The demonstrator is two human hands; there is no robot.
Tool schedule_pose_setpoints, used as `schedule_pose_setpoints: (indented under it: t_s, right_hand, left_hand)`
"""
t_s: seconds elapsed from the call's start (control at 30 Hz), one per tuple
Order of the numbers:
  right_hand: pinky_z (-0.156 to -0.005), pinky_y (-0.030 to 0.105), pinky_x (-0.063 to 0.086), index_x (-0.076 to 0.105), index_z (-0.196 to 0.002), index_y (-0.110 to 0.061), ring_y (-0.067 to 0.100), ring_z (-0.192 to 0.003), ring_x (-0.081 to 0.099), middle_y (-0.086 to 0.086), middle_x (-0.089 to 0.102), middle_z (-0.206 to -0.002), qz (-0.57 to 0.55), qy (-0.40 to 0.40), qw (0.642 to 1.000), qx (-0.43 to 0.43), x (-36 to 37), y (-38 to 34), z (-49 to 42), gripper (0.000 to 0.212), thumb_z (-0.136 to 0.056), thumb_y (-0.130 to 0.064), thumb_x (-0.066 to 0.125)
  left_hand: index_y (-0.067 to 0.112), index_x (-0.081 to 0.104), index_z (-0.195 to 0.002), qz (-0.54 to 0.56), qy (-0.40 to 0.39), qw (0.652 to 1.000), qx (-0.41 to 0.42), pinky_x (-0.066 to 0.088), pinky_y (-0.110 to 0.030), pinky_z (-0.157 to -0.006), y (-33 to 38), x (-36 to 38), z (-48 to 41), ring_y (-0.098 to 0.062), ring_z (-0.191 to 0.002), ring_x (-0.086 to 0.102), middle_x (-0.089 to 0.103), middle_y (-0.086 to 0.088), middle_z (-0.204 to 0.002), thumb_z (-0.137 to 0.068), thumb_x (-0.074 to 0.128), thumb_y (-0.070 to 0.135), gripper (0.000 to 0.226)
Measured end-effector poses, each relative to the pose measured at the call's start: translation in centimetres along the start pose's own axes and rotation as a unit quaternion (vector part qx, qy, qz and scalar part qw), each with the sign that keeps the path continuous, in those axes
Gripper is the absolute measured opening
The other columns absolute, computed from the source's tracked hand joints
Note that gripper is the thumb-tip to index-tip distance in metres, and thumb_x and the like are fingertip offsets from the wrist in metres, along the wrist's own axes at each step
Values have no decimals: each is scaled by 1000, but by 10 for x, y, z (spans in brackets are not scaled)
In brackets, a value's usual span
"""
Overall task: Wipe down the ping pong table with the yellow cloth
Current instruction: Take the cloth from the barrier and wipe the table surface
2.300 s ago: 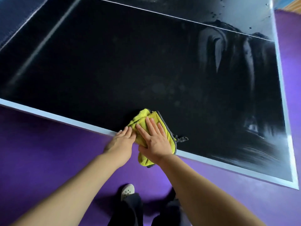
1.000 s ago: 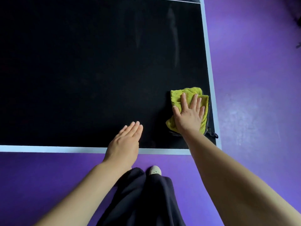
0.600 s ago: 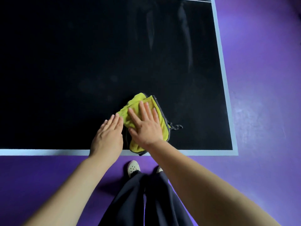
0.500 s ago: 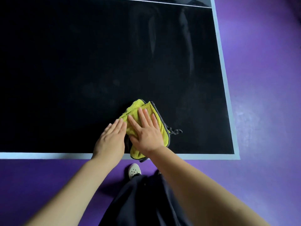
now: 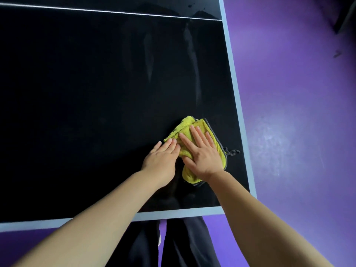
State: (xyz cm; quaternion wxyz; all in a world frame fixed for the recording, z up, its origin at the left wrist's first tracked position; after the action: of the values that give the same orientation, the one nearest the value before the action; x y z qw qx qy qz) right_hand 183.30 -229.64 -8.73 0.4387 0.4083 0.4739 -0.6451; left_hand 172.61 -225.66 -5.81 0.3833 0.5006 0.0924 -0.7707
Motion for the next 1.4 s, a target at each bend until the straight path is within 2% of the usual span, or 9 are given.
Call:
schedule_pose_setpoints:
  t_s: [0.2, 0.3, 0.43, 0.57, 0.7, 0.87, 1.1, 1.27, 1.4]
  right_hand:
    - [-122, 39, -5, 13, -153, -42, 14, -150, -9, -2, 2, -163, -17, 16, 999, 49, -31, 97, -31, 69, -87, -56, 27]
    - [-121, 36, -9, 7, -151, -44, 14, -149, -12, -3, -2, -163, -25, 16, 996, 82, -42, 131, -52, 68, -87, -60, 22]
    - [-120, 35, -12, 4, -152, -45, 15, -149, -13, -2, -4, -164, -9, 17, 996, 91, -57, 156, -94, 68, -87, -62, 16]
    - [-121, 38, -9, 7, -152, -45, 18, -150, -11, 0, -3, -164, 5, 26, 995, 92, -66, 157, -145, 67, -89, -59, 24]
    - [-121, 40, -8, 9, -153, -44, 21, -150, -10, 3, -3, -164, 8, 42, 995, 93, -63, 126, -173, 67, -91, -56, 29]
    - [-121, 43, -7, 10, -154, -40, 25, -150, -10, 8, -3, -164, 15, 32, 998, 46, -48, 61, -180, 67, -93, -54, 34]
    - [-121, 45, -5, 17, -154, -38, 27, -150, -5, 11, 2, -163, 13, -1, 997, -72, -18, -64, -169, 68, -88, -57, 24]
    - [-121, 48, 1, 19, -154, -37, 30, -150, -2, 11, 4, -163, 25, -27, 985, -166, 7, -146, -154, 69, -88, -56, 28]
    - [-121, 49, 1, 20, -154, -37, 31, -150, 0, 13, 7, -163, 32, -29, 976, -212, 11, -160, -151, 71, -88, -53, 40]
  left_hand:
    - [15, 0, -151, -7, -2, 999, 31, -5, -37, -118, 53, -31, -87, -13, -144, -11, -7, -1, -158, -98, 29, 16, 60]
    - [14, 2, -151, -13, 9, 999, 46, -5, -37, -118, 67, -48, -129, -13, -144, -10, -6, -2, -159, -98, 29, 16, 59]
    - [17, 1, -151, -25, 32, 998, 48, -6, -37, -118, 59, -69, -169, -10, -144, -10, -6, 2, -158, -97, 29, 14, 60]
    - [19, 4, -151, -32, 71, 996, 33, -6, -35, -118, 27, -92, -197, -9, -144, -5, -3, 4, -158, -96, 29, 10, 61]
    - [20, 4, -151, -49, 76, 996, 15, -4, -35, -118, -10, -100, -195, -10, -144, -5, -2, 4, -158, -97, 26, 10, 59]
    - [18, 2, -151, -71, 71, 995, -20, -4, -35, -118, -60, -94, -155, -11, -144, -7, -4, 2, -158, -98, 23, 12, 57]
    - [16, -3, -150, -45, 72, 991, -109, -7, -31, -117, -133, -58, -50, -11, -144, -11, -8, 0, -158, -97, 23, 12, 60]
    - [15, -1, -150, -14, 71, 982, -177, -10, -29, -114, -172, -30, 22, -11, -144, -9, -6, 0, -158, -96, 17, 10, 57]
    - [19, -1, -150, 39, 62, 977, -200, -13, -26, -113, -181, -23, 38, -3, -137, -18, -8, 6, -157, -99, 26, 15, 58]
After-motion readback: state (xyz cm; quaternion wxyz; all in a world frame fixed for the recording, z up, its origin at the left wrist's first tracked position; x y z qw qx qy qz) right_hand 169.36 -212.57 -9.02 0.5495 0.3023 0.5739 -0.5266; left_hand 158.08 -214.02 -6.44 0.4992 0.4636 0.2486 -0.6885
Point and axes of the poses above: each hand's wrist, its own z-axis away from the middle knuckle, its own x-axis out of the palm, y = z × x, the point moved 8 cm from there along -z, towards the middle knuckle
